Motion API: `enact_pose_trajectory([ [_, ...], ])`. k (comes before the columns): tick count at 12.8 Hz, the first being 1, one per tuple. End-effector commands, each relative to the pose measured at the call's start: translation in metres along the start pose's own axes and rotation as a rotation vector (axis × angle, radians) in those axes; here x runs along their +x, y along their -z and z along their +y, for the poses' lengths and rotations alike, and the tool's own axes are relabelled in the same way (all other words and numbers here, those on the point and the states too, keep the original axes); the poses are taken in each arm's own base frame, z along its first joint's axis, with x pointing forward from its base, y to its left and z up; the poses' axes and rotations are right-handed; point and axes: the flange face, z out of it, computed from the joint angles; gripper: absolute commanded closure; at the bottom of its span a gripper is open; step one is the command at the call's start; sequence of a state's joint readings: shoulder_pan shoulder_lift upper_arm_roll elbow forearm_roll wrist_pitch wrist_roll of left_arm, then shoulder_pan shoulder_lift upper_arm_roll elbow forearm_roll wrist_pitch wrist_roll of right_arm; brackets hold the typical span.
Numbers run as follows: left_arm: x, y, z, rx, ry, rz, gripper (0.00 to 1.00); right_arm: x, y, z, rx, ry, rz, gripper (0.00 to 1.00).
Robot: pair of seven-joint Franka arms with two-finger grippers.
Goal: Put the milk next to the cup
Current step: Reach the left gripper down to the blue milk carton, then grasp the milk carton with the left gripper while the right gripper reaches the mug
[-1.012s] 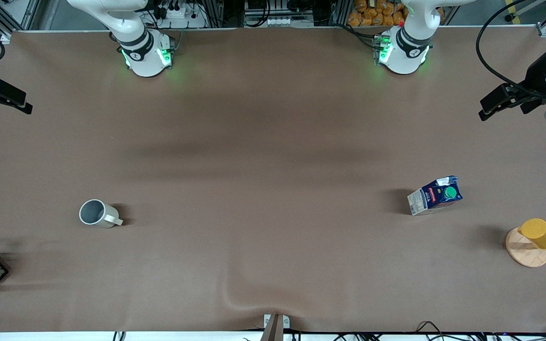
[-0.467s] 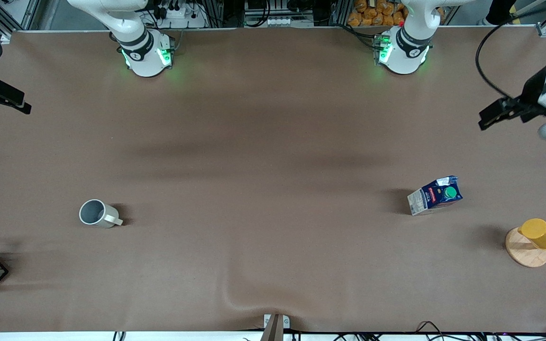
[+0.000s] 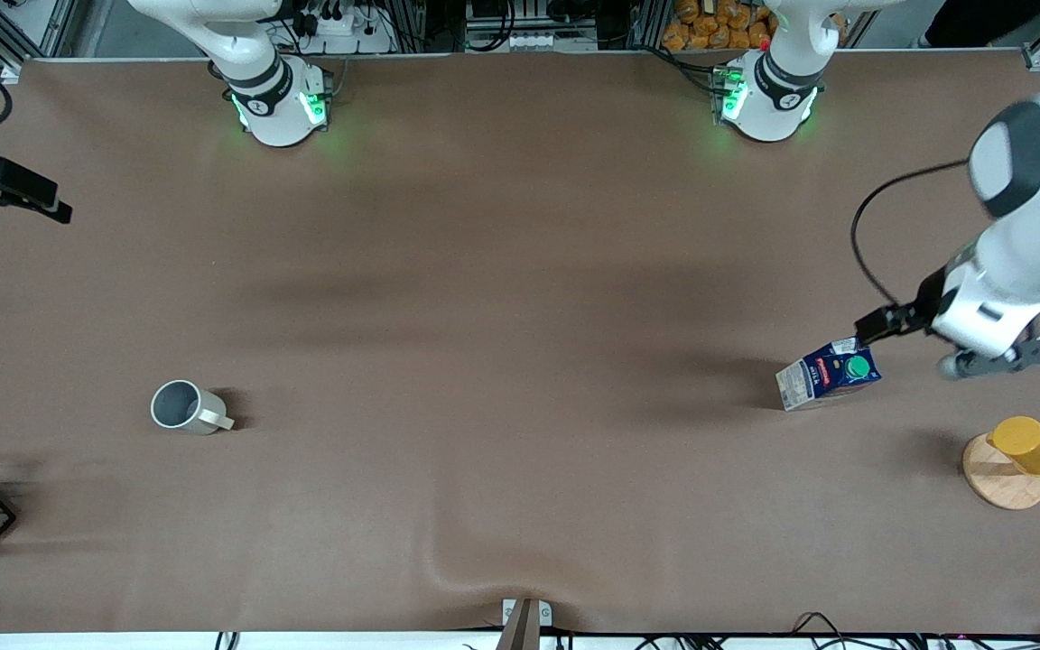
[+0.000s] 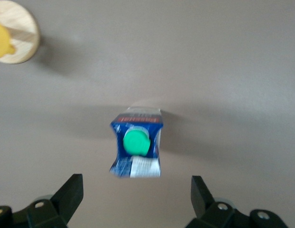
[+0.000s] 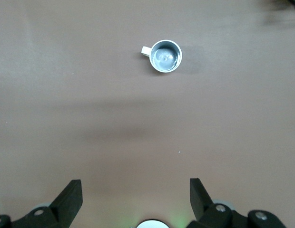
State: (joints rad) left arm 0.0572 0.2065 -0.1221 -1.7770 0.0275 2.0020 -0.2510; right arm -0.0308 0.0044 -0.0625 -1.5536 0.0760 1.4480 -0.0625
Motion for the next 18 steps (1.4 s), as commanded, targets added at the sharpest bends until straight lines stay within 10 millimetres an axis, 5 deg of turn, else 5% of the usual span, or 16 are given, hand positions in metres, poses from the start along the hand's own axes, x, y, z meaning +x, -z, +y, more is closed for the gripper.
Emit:
enact_pose_trajectory([
  [1, 0.004, -0.035, -0.001, 0.013, -0.021, 0.013, 0.00, 0.052, -0.063, 0.013, 0.021, -0.015, -0.065, 0.00],
  [7, -0.005, -0.073, -0.007, 0.015, -0.020, -0.001, 0.00, 0.124, -0.169, 0.049, 0.010, -0.043, -0.118, 0.00],
  [10, -0.004, -0.083, -0.010, 0.025, -0.023, -0.015, 0.00, 0.151, -0.172, 0.040, -0.017, 0.259, -0.047, 0.00],
  [12, -0.003, -0.088, -0.011, 0.037, -0.026, -0.020, 0.00, 0.171, -0.199, 0.050, -0.106, 0.479, -0.020, 0.00],
  [18, 0.005, -0.096, -0.012, 0.049, -0.029, -0.023, 0.00, 0.180, -0.271, 0.053, -0.073, 0.595, -0.120, 0.00],
])
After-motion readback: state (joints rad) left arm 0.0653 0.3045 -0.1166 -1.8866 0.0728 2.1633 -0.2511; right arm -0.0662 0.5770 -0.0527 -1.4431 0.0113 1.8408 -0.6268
